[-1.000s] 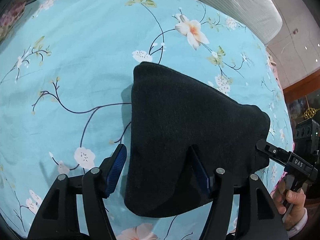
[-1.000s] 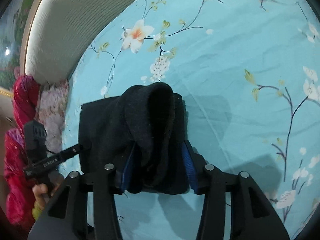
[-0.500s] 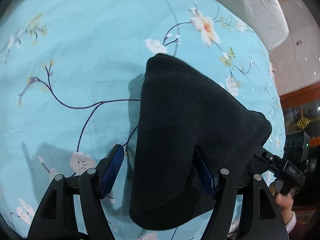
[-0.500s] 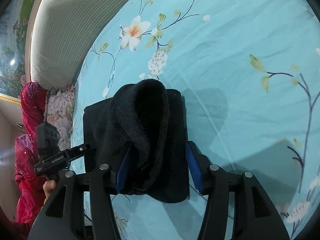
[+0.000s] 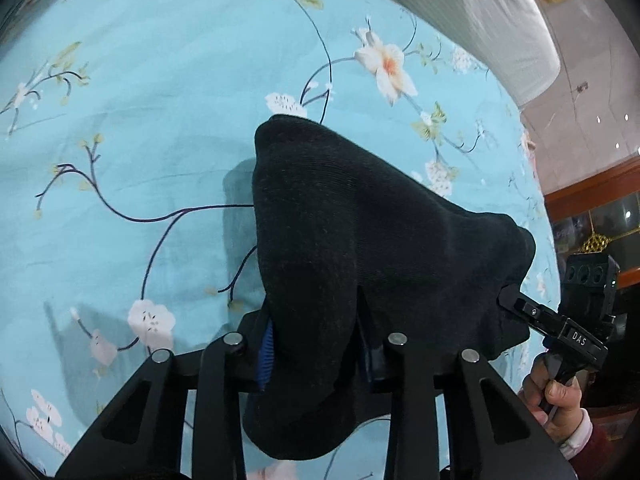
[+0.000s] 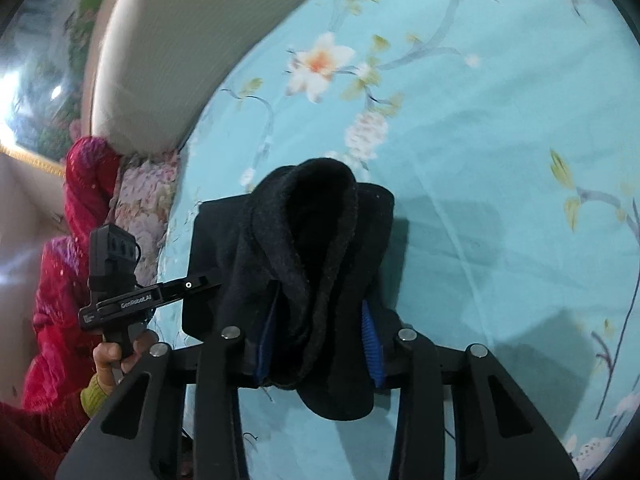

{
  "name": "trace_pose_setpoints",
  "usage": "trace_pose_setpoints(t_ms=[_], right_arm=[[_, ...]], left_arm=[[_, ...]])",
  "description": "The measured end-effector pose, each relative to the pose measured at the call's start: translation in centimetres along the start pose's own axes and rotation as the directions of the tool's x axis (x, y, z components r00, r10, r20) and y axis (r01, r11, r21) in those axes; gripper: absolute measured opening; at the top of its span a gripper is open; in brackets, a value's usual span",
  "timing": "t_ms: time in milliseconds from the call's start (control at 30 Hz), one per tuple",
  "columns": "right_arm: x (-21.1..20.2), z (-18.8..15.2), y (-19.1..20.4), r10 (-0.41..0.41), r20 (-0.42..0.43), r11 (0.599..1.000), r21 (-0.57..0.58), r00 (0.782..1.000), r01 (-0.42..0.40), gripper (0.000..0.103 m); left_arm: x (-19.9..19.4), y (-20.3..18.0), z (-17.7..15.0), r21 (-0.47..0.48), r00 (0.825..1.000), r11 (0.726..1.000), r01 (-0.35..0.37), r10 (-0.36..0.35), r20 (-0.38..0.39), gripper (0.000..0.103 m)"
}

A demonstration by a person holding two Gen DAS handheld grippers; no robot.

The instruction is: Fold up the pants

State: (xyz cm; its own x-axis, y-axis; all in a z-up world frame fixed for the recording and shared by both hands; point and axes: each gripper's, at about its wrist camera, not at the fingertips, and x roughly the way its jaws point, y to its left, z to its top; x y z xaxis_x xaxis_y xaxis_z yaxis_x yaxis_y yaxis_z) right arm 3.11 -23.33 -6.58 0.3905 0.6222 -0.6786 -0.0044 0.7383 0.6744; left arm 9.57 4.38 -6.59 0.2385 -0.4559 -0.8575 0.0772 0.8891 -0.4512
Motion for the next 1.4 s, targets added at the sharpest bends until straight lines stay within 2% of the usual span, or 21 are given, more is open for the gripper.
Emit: trace_pose_setpoints(t_ms=[233,433,633,800,1067,1400], right_arm=[[-0.3,2.9,2.7,0.041,0.015,0.996,-0.082,0.999,-0.04,0.036],[1.9,6.2,4.9,0.065,-0.014,0.988,-0.141,0.998,-0.067,0.036],[4.5,8.1,6.4,0.062,-0.05,0.981,-0.179,0.997,-0.07,0.036],[6.4,9.3,7.3,0.063,-0.075,0.979,-0.191,0.995,-0.076,0.036],[9.1,10.2,7.6,0.044,-0.127,0.979,-0.192,0.991,-0.068,0.036],[10.0,10.7,4.9,-0.006,-0.15,0.987,-0.158,0.989,-0.018,0.05]], left_arm=[[-3.7,0.0,1.0,-0.002,0.996,1.0,0.008,-0.008,0.086,0.029],[-5.6,1.6,2.8,-0.032,0.99,0.999,-0.021,0.025,0.137,0.029],[-6.2,3.3,4.3,-0.059,0.985,0.997,-0.052,0.061,0.163,0.029],[-6.0,4.7,5.4,-0.086,0.982,0.994,-0.071,0.084,0.169,0.029],[-5.1,7.1,5.3,-0.122,0.985,0.99,-0.073,0.091,0.149,0.029],[-3.3,8.0,5.2,-0.12,0.987,0.989,-0.084,0.099,0.127,0.044]])
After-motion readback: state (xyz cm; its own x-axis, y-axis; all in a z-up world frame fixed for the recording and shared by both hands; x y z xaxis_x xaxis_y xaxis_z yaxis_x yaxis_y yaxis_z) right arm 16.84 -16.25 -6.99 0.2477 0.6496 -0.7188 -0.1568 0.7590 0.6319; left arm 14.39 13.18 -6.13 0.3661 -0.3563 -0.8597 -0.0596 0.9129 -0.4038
